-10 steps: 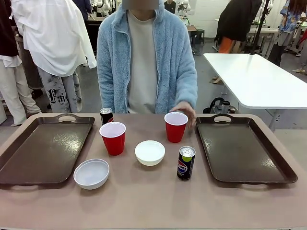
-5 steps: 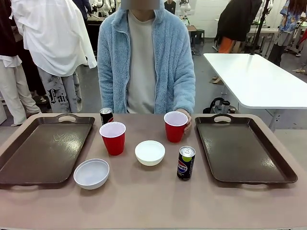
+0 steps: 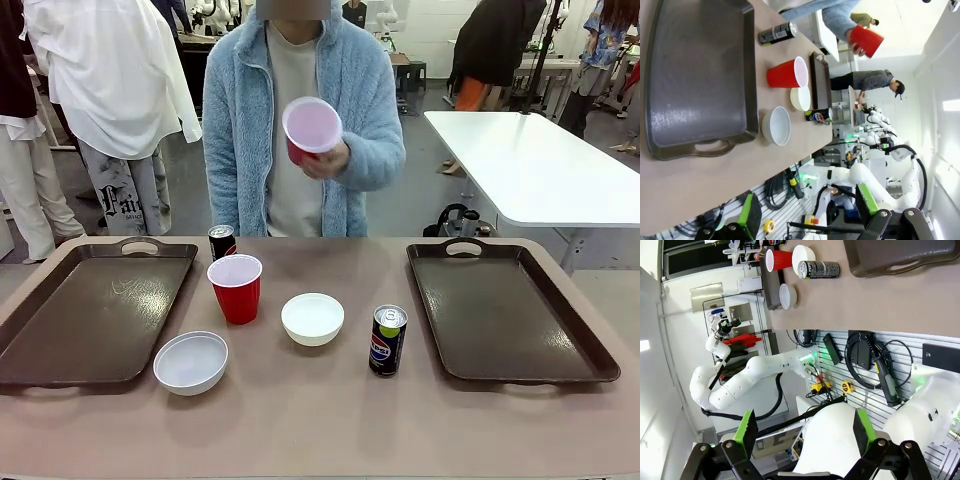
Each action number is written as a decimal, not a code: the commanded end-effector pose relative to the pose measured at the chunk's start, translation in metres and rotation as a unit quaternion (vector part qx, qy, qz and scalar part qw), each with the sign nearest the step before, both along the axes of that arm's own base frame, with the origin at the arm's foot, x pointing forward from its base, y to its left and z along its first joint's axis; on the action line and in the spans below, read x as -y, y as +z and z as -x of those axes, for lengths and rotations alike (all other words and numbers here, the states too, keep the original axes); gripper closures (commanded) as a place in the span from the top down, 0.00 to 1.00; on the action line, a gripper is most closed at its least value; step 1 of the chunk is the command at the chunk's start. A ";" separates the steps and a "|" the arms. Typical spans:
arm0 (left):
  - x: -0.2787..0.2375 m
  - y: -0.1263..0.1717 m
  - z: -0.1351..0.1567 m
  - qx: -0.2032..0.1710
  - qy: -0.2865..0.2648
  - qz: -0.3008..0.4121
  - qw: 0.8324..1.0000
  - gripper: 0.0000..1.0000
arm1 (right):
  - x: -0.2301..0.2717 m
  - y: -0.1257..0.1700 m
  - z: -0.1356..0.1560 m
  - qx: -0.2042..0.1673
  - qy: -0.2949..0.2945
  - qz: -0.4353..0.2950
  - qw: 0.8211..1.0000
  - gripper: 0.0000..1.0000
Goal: Prepare tableware on both trays.
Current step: Pick up a Picnic Bowl from the table and place it on a Handle tray.
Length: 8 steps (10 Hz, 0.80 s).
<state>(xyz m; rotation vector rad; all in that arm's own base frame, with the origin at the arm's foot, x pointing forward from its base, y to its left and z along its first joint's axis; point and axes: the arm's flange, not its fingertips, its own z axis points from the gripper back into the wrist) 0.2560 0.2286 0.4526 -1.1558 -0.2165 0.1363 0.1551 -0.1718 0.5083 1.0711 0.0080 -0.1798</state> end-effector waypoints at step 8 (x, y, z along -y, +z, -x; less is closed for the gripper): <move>0.118 0.064 -0.068 -0.081 -0.049 -0.296 0.950 1.00 | 0.000 -0.001 0.000 -0.008 0.000 -0.004 1.000 1.00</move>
